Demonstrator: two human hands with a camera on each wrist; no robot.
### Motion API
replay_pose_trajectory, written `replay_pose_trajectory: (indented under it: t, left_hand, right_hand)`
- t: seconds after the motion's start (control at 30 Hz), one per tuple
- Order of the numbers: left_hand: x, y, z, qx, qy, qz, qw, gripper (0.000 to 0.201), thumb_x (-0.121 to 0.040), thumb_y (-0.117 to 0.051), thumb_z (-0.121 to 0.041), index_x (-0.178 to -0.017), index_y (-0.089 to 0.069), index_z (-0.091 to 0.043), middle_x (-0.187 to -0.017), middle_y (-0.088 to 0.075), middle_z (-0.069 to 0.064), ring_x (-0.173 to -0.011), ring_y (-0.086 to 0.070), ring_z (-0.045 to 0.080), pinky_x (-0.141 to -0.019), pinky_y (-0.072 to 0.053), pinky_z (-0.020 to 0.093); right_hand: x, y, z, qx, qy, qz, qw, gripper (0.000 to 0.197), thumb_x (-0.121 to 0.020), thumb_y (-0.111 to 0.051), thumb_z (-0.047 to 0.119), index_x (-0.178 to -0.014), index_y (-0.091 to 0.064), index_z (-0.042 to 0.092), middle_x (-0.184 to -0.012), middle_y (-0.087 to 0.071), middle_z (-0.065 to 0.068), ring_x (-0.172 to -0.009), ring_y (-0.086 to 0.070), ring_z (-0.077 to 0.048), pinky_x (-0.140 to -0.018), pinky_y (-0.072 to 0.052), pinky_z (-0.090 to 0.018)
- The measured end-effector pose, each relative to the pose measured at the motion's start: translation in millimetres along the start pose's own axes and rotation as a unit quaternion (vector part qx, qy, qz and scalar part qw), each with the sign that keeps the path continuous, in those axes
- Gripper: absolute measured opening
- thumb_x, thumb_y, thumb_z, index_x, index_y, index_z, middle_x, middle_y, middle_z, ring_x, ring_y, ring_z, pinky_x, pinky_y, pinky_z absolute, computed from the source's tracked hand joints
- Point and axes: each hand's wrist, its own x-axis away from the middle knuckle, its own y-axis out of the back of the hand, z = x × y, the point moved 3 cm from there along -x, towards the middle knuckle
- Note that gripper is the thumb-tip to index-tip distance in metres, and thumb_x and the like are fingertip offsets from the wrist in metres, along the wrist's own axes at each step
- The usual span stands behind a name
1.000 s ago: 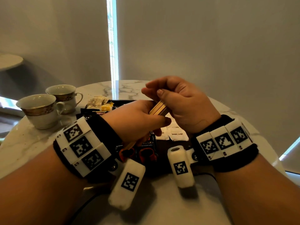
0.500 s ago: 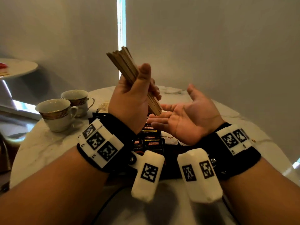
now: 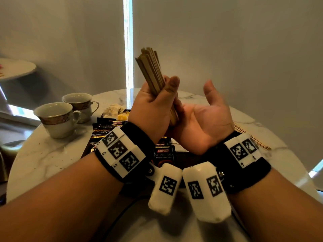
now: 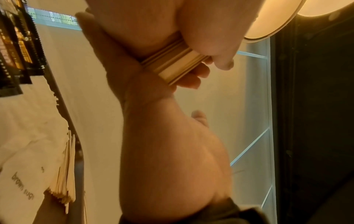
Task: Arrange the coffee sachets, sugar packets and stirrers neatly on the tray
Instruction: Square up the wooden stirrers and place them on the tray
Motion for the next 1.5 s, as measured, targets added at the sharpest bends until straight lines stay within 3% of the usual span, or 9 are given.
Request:
replay_pose_trajectory:
  t: [0.1,0.27,0.37,0.47,0.7,0.87,1.07,1.23,1.5]
  left_hand:
    - [-0.2,3.2,-4.8,-0.074,0.032,0.043,0.996,0.022,-0.096,-0.063,-0.031,-0.090,-0.051,-0.013,-0.060,-0.047,0.000,-0.053,-0.046,0.019,-0.054,-0.045,0.036]
    - [6.1,3.9,-5.9,-0.337,0.132,0.226,0.905,0.015,-0.094,-0.063,-0.038,-0.087,-0.057,-0.025,-0.055,-0.054,-0.009,-0.049,-0.052,0.008,-0.050,-0.047,0.025]
    - [8.6,0.6,-4.3,-0.402,0.145,0.244,0.871,0.015,-0.093,-0.063,-0.039,-0.088,-0.060,-0.026,-0.050,-0.055,-0.012,-0.043,-0.050,0.000,-0.044,-0.042,0.015]
    - [9.8,-1.8,-5.0,-0.398,0.134,0.216,0.881,0.011,-0.091,-0.068,-0.038,-0.095,-0.059,-0.033,-0.056,-0.060,-0.013,-0.044,-0.053,-0.003,-0.044,-0.041,0.012]
    - [10.2,-4.4,-5.4,-0.424,0.068,0.185,0.884,0.024,-0.095,-0.065,-0.035,-0.118,-0.057,-0.033,-0.082,-0.063,-0.009,-0.056,-0.057,-0.005,-0.047,-0.041,0.009]
    - [10.4,-0.5,-7.2,-0.473,0.075,0.203,0.854,0.005,-0.097,-0.059,-0.038,-0.095,-0.056,-0.036,-0.071,-0.058,-0.005,-0.049,-0.050,-0.003,-0.044,-0.037,0.011]
    - [10.0,2.3,-7.4,-0.508,0.090,0.223,0.827,0.007,-0.097,-0.059,-0.040,-0.099,-0.055,-0.034,-0.072,-0.058,-0.005,-0.048,-0.052,-0.005,-0.043,-0.038,0.010]
    - [15.4,-2.2,-3.1,-0.523,0.095,0.236,0.814,0.015,-0.096,-0.061,-0.040,-0.110,-0.059,-0.035,-0.080,-0.064,-0.007,-0.062,-0.059,-0.002,-0.049,-0.041,0.009]
    - [14.9,-4.2,-4.0,-0.526,0.086,0.252,0.808,0.012,-0.095,-0.062,-0.040,-0.103,-0.058,-0.033,-0.076,-0.062,-0.007,-0.057,-0.057,-0.003,-0.048,-0.039,0.010]
  right_hand:
    - [0.2,7.9,12.8,0.165,0.038,-0.096,0.981,0.100,-0.076,-0.052,0.079,-0.138,-0.048,0.001,-0.114,-0.062,-0.016,-0.096,-0.064,-0.026,-0.089,-0.052,-0.044]
    - [14.5,2.6,42.8,0.475,0.221,-0.173,0.834,0.069,-0.063,-0.063,0.081,-0.091,-0.065,0.019,-0.068,-0.050,0.005,-0.064,-0.043,-0.014,-0.057,-0.039,-0.030]
    - [19.3,-4.0,38.2,0.596,0.249,-0.156,0.748,0.043,-0.073,-0.076,0.058,-0.080,-0.060,0.018,-0.062,-0.058,0.010,-0.059,-0.057,-0.008,-0.056,-0.048,-0.024]
    - [17.9,-2.4,36.3,0.609,0.278,-0.178,0.721,0.020,-0.087,-0.074,0.035,-0.077,-0.058,0.027,-0.069,-0.064,0.005,-0.069,-0.070,-0.020,-0.064,-0.058,-0.036]
    - [13.9,2.3,35.0,0.580,0.276,-0.219,0.735,0.019,-0.082,-0.072,0.040,-0.088,-0.061,0.026,-0.089,-0.069,-0.010,-0.083,-0.072,-0.027,-0.076,-0.061,-0.052]
    - [18.5,-2.2,40.7,0.628,0.270,-0.227,0.694,0.047,-0.083,-0.059,0.068,-0.088,-0.059,0.021,-0.074,-0.062,0.007,-0.063,-0.060,-0.002,-0.062,-0.049,-0.025]
    - [27.4,-6.3,67.1,0.493,0.356,-0.248,0.754,0.085,-0.080,-0.010,0.077,-0.131,-0.055,0.027,-0.132,-0.060,0.004,-0.123,-0.055,-0.013,-0.104,-0.043,-0.044]
    - [11.0,-2.5,28.5,0.647,0.213,-0.091,0.726,0.129,-0.040,-0.019,0.108,-0.144,-0.045,0.036,-0.149,-0.047,0.011,-0.123,-0.043,0.008,-0.104,-0.032,-0.028]
    - [6.8,0.6,29.5,0.553,0.197,-0.063,0.807,0.109,-0.037,-0.039,0.105,-0.119,-0.063,0.037,-0.136,-0.061,0.000,-0.132,-0.051,-0.016,-0.112,-0.036,-0.047]
